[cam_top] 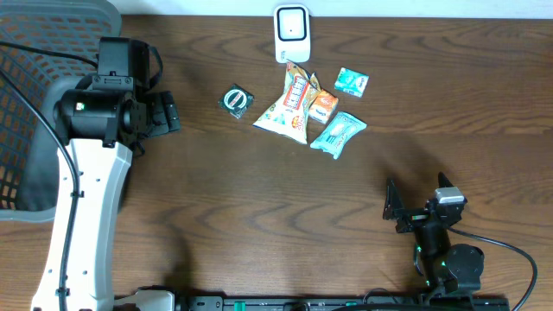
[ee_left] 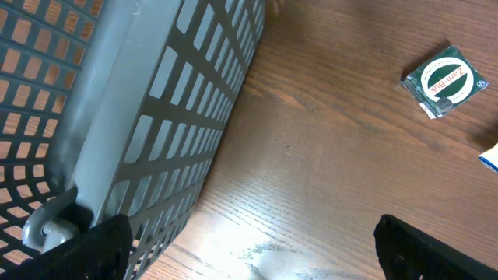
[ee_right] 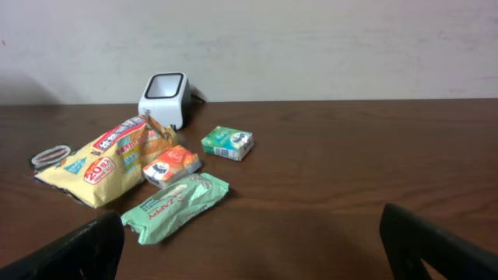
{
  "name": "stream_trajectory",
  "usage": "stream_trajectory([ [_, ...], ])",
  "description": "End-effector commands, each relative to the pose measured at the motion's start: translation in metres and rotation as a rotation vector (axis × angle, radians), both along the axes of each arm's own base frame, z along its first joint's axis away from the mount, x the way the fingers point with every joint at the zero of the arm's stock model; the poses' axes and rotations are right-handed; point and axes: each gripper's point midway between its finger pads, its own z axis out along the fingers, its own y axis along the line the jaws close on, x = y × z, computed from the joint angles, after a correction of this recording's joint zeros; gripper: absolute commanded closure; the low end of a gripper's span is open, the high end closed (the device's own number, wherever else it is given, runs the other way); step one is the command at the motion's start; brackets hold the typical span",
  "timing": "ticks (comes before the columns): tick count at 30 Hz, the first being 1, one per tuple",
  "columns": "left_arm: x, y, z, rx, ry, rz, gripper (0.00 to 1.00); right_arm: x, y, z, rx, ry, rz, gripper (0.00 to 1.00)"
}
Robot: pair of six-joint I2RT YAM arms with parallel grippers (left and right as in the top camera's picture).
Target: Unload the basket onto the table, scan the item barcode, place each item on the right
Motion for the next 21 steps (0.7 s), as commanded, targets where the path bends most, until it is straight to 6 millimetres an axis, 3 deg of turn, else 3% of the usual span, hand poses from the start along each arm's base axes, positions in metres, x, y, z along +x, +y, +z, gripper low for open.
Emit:
stream_trajectory([
  [1,-0.001,0.005,0.006,0.015,-0.014,0.019,0.02,0.000,-0.001,-0.001,-0.012,0.001,-0.006,0.01],
  [15,-0.001,0.005,0.006,0.015,-0.014,0.019,0.03,0.000,-0.001,-0.001,-0.013,0.001,-0.007,0.01],
  [21,-0.001,0.005,0.006,0.015,-0.014,0.019,0.02,0.000,0.006,0.011,-0.004,-0.047,0.035,0.01],
])
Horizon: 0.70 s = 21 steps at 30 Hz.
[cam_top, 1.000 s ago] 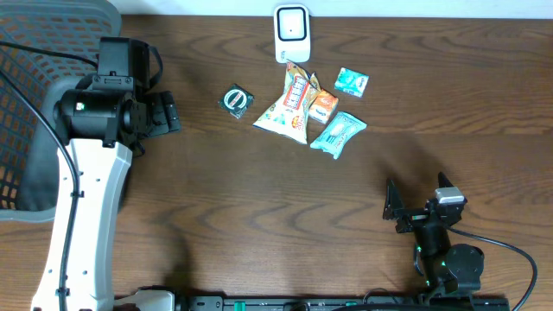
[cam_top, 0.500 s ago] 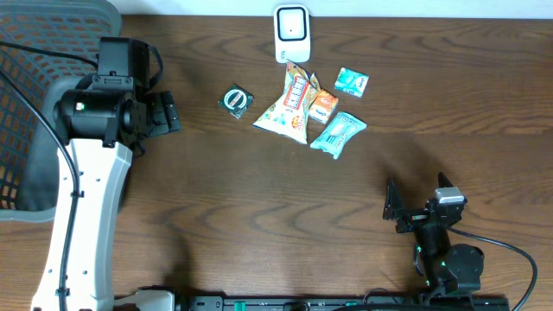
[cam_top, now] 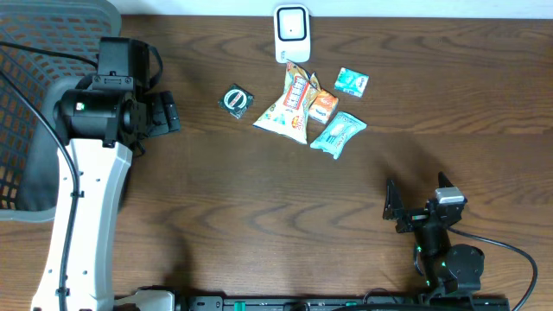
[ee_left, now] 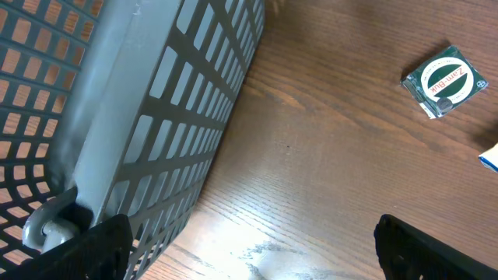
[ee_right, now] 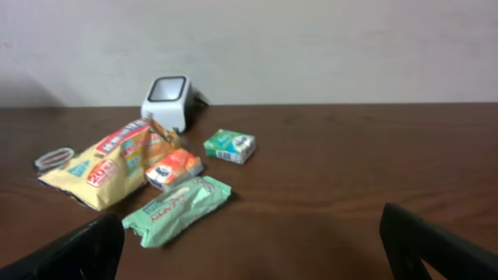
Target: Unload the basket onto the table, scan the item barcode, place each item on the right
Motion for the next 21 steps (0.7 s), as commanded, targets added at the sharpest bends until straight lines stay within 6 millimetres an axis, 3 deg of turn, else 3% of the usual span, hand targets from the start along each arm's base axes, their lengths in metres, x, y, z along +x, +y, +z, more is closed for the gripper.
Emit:
stream_trajectory([
  [1,-0.001,0.005,0.006,0.015,-0.015,0.019,0.02,0.000,0.004,0.013,-0.005,-0.057,0.027,0.01],
  [5,-0.001,0.005,0.006,0.015,-0.014,0.019,0.02,-0.002,0.008,0.039,-0.002,-0.161,0.048,0.01],
  [14,-0.001,0.005,0.006,0.015,-0.014,0.019,0.02,-0.030,0.046,0.101,-0.027,-0.440,0.282,0.01],
  [21,-0.001,0.005,0.006,0.015,-0.014,0.019,0.02,-0.056,0.041,0.151,-0.002,-0.667,0.269,0.01],
])
